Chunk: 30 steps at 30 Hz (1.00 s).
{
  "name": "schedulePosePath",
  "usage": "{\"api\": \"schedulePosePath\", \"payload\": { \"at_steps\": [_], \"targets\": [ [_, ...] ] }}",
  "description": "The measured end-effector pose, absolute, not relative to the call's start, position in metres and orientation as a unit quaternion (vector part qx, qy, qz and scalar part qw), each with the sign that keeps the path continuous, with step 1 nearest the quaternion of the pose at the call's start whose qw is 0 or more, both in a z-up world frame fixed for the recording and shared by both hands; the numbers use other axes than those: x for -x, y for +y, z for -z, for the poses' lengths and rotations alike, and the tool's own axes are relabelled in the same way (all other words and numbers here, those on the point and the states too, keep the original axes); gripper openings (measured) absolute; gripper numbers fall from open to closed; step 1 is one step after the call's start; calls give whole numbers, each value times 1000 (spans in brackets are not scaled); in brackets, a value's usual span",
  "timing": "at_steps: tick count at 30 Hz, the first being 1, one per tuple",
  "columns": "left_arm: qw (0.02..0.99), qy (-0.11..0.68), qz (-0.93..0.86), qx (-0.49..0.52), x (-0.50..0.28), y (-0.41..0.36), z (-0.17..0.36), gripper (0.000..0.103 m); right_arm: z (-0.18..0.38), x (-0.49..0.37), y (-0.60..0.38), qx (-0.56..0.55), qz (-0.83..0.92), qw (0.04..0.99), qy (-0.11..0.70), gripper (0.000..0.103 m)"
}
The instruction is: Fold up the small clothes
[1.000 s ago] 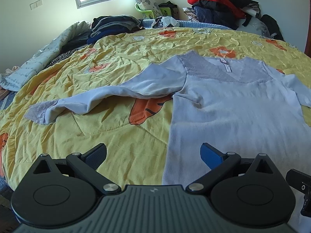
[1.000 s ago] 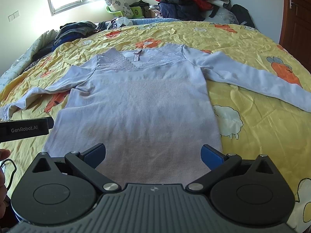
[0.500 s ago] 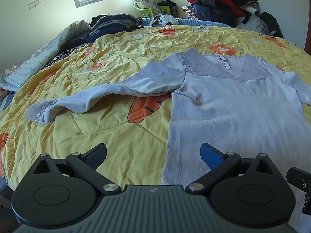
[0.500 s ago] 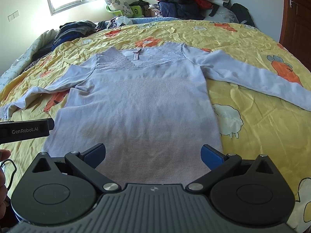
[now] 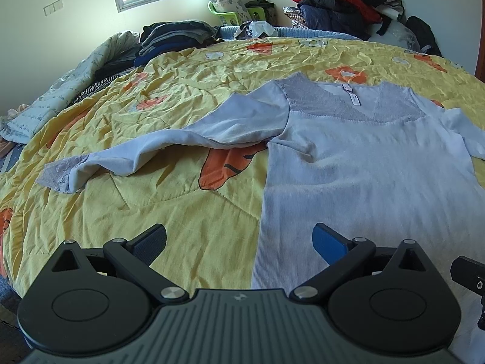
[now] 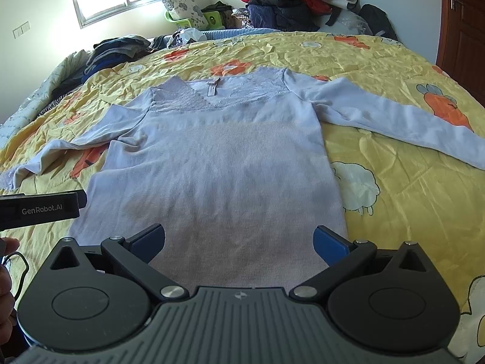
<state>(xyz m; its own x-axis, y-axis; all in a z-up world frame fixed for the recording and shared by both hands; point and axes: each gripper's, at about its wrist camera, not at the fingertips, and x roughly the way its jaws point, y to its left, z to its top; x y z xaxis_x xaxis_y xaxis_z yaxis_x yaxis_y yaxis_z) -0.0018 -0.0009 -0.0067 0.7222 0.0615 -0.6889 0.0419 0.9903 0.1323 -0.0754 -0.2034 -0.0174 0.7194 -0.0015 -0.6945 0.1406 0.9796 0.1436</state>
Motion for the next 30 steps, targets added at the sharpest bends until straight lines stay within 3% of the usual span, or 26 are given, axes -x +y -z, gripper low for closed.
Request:
{"api": "schedulePosePath", "payload": {
  "at_steps": [30],
  "targets": [
    [926, 368, 2, -90, -2, -12, 5, 103, 16, 80, -212, -97, 19, 935, 342, 103]
  ]
}}
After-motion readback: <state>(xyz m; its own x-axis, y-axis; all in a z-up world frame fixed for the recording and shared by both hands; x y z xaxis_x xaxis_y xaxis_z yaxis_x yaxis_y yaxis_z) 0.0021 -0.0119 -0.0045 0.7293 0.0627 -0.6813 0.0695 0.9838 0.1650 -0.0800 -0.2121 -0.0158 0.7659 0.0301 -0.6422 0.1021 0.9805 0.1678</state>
